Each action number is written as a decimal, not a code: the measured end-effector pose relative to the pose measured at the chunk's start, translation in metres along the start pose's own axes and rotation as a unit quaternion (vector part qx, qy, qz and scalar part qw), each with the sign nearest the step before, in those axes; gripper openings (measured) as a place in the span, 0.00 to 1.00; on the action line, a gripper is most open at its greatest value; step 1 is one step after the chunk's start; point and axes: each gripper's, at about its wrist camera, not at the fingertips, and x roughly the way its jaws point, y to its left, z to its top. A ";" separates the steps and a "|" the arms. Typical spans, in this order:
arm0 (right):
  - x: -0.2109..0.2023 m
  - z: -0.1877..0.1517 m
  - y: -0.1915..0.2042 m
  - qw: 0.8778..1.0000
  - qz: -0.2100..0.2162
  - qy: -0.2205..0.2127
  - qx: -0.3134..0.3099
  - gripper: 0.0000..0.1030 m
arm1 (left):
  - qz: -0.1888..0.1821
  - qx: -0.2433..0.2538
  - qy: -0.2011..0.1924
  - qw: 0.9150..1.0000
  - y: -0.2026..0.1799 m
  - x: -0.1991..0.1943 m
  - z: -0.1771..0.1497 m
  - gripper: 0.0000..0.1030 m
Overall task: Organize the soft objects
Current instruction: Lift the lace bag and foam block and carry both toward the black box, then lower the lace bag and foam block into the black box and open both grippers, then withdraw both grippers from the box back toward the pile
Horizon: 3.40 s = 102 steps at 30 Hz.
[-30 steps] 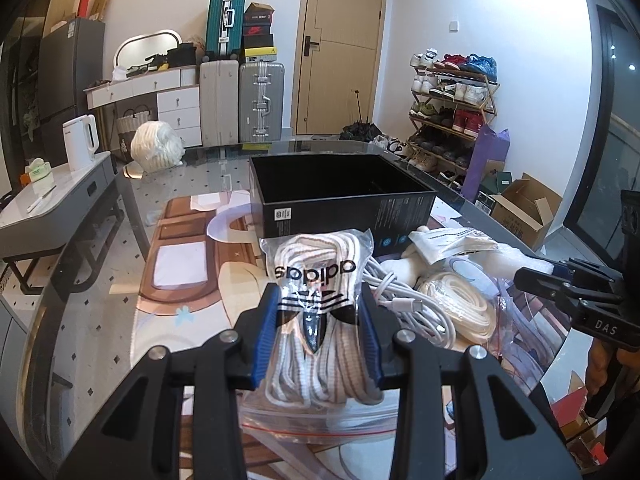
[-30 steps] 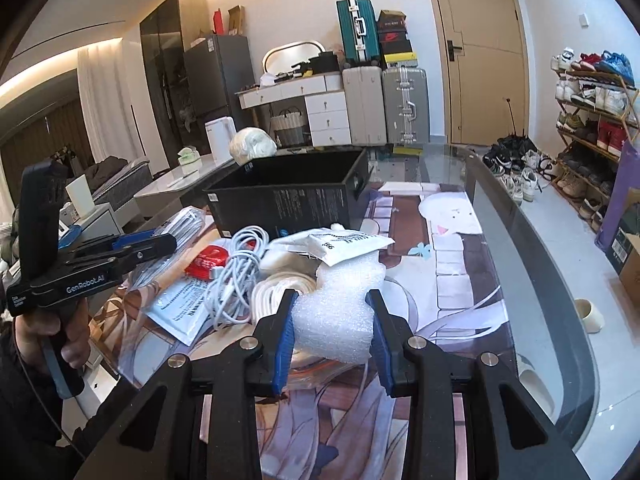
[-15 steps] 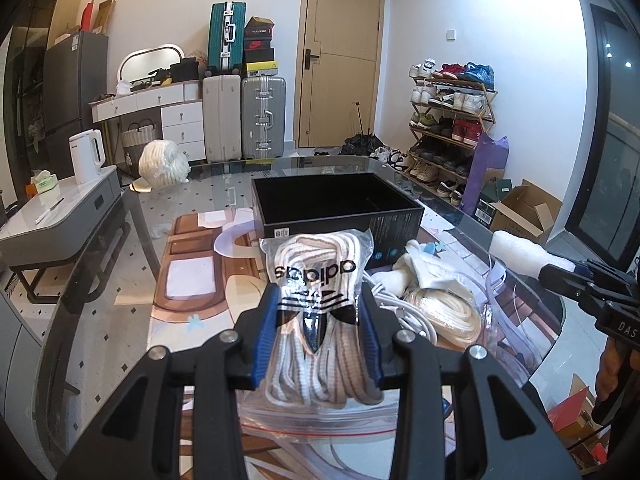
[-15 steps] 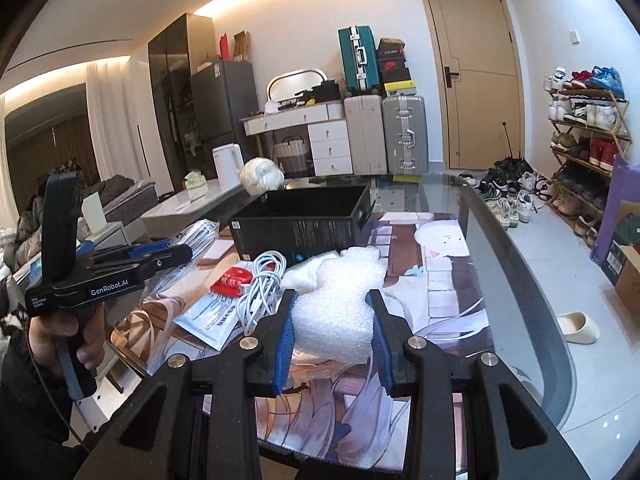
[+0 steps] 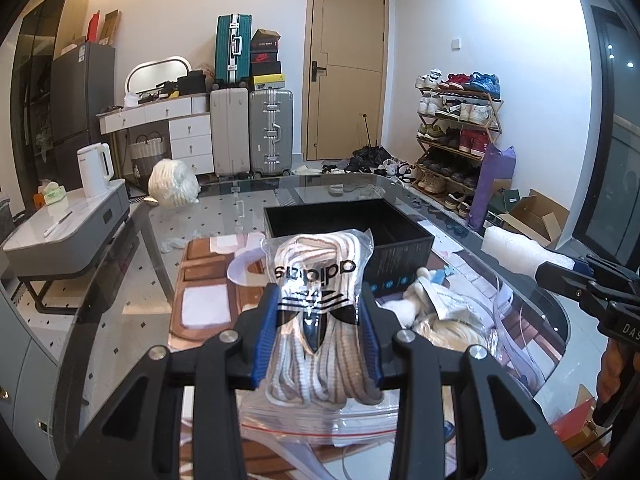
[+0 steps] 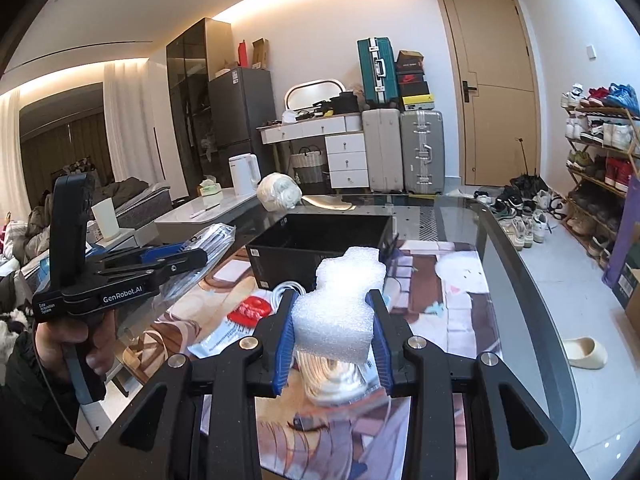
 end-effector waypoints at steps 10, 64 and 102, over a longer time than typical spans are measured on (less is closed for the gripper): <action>0.030 0.027 -0.001 1.000 0.012 0.006 -0.013 0.33 | -0.002 0.005 -0.005 1.000 0.000 0.019 0.024 0.35; 0.231 0.089 -0.032 0.982 0.018 0.177 -0.055 0.33 | -0.042 0.058 0.099 0.993 -0.010 0.182 0.081 0.35; 0.123 0.067 -0.037 0.996 -0.019 0.070 -0.046 1.00 | 0.032 -0.034 0.007 0.999 0.019 0.070 0.039 1.00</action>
